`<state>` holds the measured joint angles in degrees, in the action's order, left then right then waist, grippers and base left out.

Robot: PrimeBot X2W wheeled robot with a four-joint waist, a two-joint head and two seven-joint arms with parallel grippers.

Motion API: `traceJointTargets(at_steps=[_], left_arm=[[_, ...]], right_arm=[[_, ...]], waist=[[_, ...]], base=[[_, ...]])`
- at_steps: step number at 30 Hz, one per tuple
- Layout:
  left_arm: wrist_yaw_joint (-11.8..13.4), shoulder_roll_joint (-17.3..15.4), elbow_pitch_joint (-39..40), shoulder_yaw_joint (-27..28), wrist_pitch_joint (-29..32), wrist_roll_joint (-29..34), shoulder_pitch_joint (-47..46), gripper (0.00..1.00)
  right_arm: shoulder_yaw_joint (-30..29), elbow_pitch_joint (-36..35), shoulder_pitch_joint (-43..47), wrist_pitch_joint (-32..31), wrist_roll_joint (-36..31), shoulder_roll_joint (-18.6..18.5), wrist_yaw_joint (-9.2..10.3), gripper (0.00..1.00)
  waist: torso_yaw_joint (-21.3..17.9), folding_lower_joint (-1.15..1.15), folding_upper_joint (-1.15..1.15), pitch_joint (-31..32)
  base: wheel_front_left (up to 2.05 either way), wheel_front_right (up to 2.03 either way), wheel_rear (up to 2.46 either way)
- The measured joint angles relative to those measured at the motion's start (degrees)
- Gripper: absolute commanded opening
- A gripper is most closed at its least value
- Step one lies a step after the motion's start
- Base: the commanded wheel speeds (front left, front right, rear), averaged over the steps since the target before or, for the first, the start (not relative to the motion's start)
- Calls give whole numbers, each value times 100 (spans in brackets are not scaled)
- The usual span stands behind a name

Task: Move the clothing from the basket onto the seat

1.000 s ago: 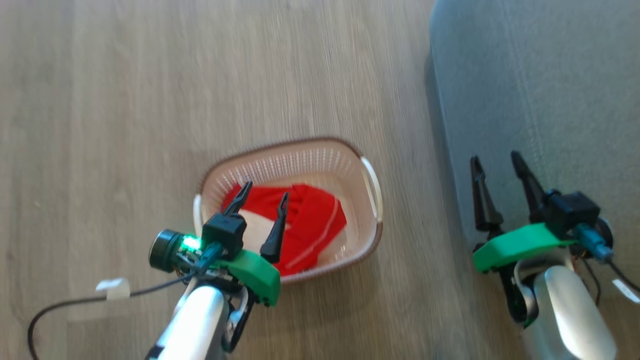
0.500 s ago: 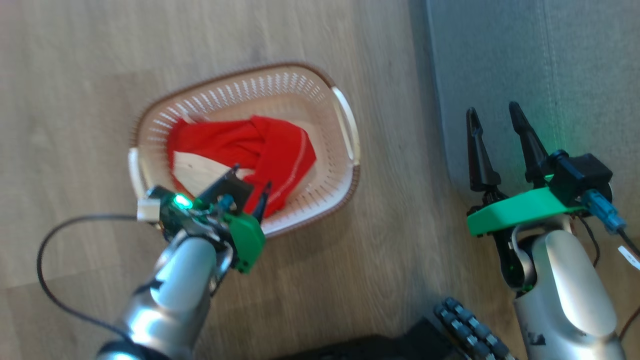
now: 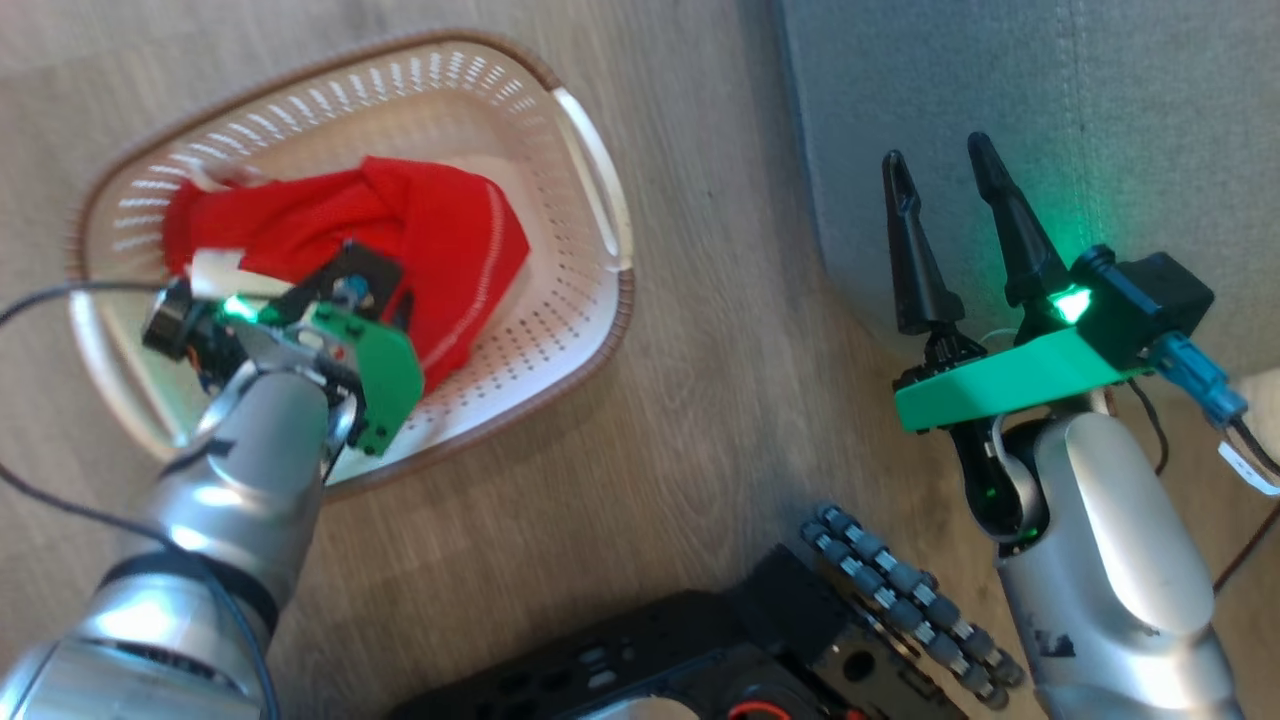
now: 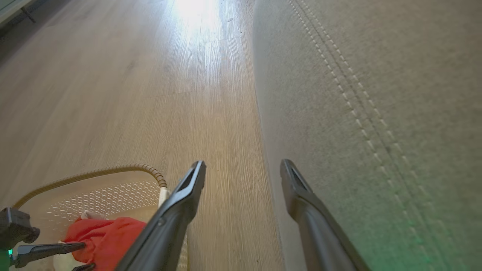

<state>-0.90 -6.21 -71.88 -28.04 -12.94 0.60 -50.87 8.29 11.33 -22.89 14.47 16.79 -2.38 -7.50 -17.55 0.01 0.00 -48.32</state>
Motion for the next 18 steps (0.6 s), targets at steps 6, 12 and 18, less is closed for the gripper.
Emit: traceJointTargets(at_steps=[6, 12, 18], left_arm=[[33, -3, -148, -156, 394, 100, -221, 100], [252, -53, -180, -219, 877, 108, -236, 100], [364, -94, -218, -315, 1193, 149, -352, 100]], right_arm=[[11, -105, 1, 16, 35, 9, 0, 100], [31, -187, 2, 16, 37, 10, 0, 100], [54, -213, 2, 18, 44, 10, 0, 100]], waist=[[-177, 0, 0, -272], [-222, -1, 0, -371], [-227, -1, 0, -408]], base=[[0, 0, 0], [0, 0, 0], [0, 0, 0]])
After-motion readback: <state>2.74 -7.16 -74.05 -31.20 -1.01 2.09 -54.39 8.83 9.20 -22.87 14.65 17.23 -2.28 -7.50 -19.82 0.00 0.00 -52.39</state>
